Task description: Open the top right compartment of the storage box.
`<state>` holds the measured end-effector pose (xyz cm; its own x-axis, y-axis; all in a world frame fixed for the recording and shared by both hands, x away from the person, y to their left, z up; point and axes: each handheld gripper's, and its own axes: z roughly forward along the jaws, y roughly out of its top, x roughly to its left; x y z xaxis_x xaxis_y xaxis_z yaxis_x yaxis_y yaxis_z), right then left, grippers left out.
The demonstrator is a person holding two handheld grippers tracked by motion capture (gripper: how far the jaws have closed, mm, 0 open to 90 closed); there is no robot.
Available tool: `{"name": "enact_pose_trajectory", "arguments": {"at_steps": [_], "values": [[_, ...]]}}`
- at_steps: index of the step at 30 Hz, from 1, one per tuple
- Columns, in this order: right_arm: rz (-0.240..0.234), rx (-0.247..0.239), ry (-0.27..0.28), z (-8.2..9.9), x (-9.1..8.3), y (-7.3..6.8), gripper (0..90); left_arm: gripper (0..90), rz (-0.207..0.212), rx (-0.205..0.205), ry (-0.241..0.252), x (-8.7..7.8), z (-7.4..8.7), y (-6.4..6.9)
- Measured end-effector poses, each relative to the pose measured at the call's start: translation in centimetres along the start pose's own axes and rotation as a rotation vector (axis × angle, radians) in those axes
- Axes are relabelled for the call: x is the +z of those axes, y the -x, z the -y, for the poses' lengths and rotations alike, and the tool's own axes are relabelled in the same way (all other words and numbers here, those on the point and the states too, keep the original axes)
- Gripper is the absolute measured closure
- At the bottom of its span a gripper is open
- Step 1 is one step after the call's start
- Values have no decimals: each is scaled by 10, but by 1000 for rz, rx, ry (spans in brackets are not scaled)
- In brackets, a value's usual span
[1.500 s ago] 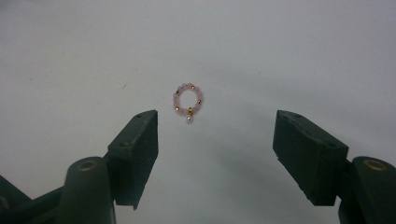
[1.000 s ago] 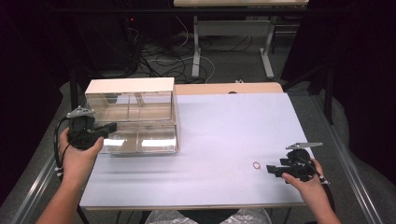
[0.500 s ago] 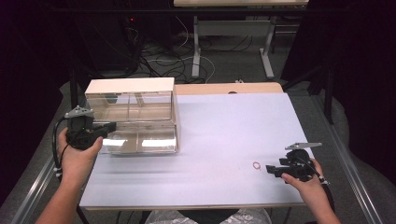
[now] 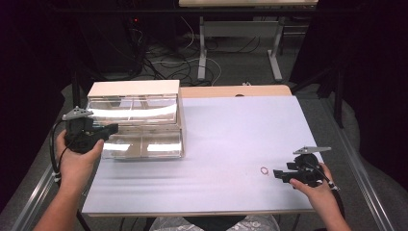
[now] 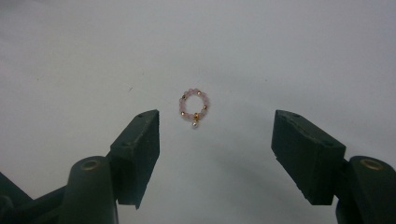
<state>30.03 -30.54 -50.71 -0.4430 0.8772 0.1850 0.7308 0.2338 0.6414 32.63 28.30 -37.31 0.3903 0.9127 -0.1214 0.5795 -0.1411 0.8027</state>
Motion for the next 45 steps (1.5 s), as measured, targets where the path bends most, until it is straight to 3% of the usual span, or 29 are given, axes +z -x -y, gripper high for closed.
{"name": "enact_pose_trajectory", "arguments": {"at_steps": [5,24,26,35,45], "values": [[1,-25,1,0,1,-1,324,899,-1,7,11,-5,-4,1],[15,-49,-1,-4,2,-3,352,899,0,19,30,-12,-20,3],[18,-71,4,-5,2,-3,352,899,2,24,24,-13,-22,2],[-11,-43,-33,-9,4,-5,355,900,8,33,19,-11,-33,4],[-8,-58,-41,-16,6,-6,362,900,19,53,15,-7,-43,5]]}}
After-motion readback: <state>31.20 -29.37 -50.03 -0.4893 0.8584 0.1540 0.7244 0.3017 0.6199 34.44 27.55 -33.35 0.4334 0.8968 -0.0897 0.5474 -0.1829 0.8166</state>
